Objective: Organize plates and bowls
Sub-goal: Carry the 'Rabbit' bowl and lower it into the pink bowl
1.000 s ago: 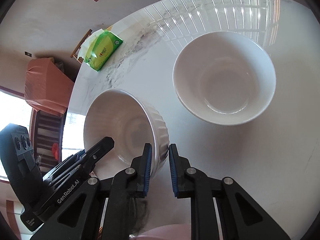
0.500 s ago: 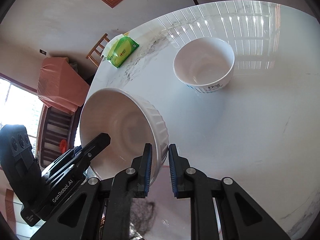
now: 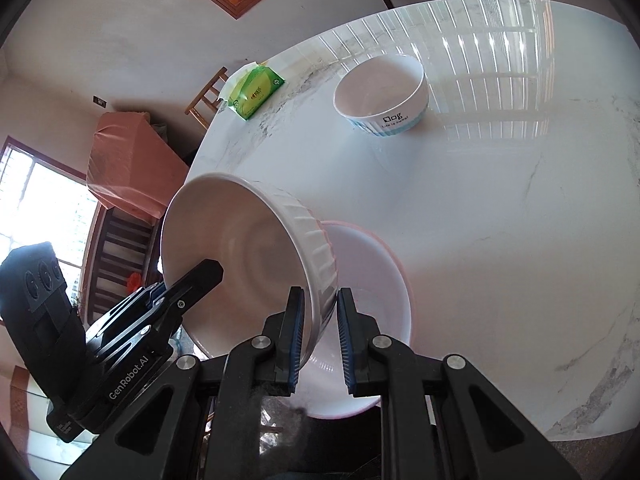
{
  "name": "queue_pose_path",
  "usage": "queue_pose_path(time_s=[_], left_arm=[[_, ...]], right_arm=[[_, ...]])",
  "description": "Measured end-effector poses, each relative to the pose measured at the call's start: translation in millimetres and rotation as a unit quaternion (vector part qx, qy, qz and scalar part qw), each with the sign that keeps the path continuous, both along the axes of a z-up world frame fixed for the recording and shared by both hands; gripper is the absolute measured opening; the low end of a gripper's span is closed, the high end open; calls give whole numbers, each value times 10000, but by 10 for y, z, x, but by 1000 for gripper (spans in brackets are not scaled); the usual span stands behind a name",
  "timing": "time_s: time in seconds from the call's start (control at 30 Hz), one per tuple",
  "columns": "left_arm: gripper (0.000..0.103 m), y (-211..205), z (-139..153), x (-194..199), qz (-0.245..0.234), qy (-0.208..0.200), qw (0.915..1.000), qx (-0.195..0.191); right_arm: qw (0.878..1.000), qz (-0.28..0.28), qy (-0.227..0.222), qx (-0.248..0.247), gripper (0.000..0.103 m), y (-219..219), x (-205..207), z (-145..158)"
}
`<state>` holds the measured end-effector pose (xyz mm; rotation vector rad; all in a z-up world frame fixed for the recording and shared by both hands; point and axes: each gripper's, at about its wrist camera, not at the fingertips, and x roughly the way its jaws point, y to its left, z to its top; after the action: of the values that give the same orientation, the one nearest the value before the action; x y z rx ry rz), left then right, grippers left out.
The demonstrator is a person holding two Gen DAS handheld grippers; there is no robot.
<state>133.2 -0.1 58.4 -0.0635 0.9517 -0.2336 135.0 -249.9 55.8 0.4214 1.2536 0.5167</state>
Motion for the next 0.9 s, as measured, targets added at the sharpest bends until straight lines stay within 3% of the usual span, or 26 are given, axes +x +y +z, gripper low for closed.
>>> queue_pose_path(time_s=[0.9], left_arm=[[15, -176, -355, -191, -163, 102, 9987, 462]], right_arm=[[9997, 44, 76, -212, 16, -125, -238, -261]])
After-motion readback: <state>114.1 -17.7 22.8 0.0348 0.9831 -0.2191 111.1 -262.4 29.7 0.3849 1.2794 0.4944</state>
